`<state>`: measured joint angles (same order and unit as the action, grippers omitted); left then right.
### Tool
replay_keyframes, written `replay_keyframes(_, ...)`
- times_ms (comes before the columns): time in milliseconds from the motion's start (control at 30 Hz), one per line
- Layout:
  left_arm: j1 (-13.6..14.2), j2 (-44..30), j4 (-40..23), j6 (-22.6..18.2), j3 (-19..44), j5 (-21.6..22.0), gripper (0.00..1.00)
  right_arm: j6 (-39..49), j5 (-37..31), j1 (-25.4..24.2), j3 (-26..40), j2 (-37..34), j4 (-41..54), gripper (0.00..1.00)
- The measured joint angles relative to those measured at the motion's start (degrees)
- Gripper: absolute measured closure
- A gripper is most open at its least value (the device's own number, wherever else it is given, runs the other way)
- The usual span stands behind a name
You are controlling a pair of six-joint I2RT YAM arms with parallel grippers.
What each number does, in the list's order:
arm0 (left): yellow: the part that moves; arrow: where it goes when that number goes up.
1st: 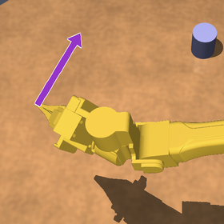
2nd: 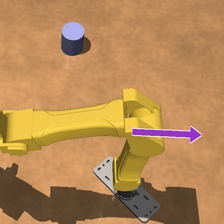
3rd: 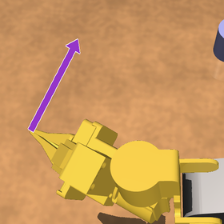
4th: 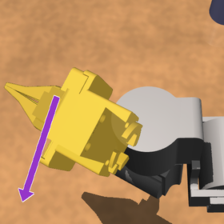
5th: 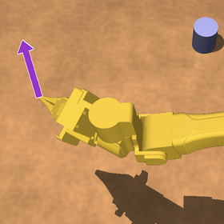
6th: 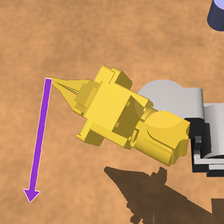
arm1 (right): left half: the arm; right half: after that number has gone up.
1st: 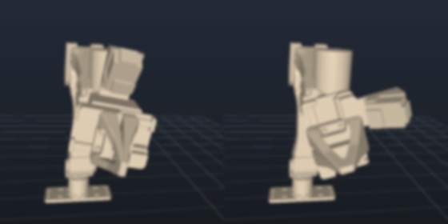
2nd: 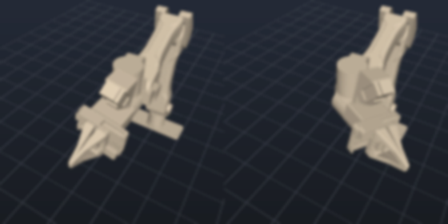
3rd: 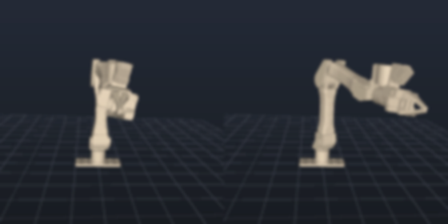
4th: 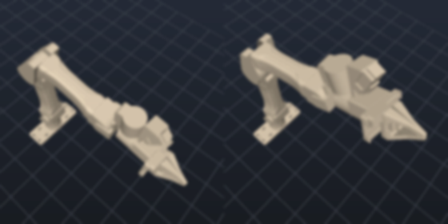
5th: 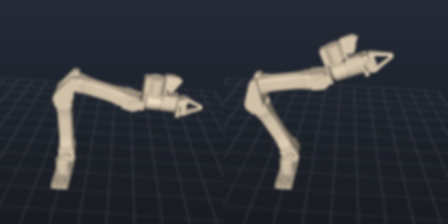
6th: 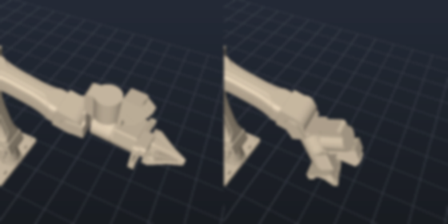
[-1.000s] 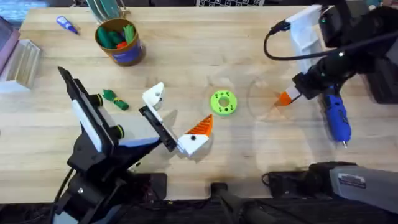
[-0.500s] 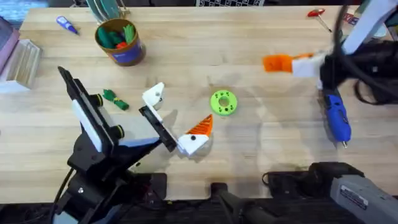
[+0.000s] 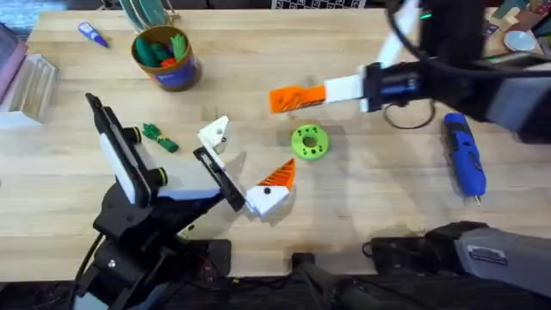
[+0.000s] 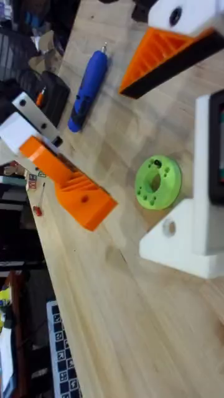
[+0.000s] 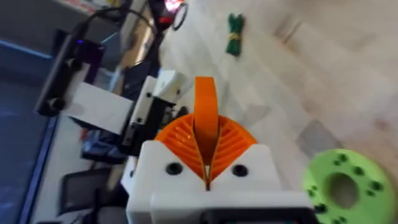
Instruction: Pick up the gripper from the table and insert it into the empty holder that is missing its gripper. Then pick up a screw, insert it into the mounting hole, and use the screwdriver to tighten it. Finally, clean up the table by picking up the vegetable and placing it into the bucket.
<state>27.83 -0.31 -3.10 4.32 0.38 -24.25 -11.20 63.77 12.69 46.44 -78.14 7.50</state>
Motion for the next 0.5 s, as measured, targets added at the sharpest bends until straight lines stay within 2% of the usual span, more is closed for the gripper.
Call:
replay_keyframes(200,0.0,0.0,0.0,2.4,0.0,0.0,0.015,-10.2,4.9,4.9,0.0,-4.0,-5.7,0.992)
replay_keyframes(500,0.0,0.0,0.0,3.3,0.0,0.0,0.015,-21.6,9.4,8.2,0.0,-7.5,-7.3,0.992)
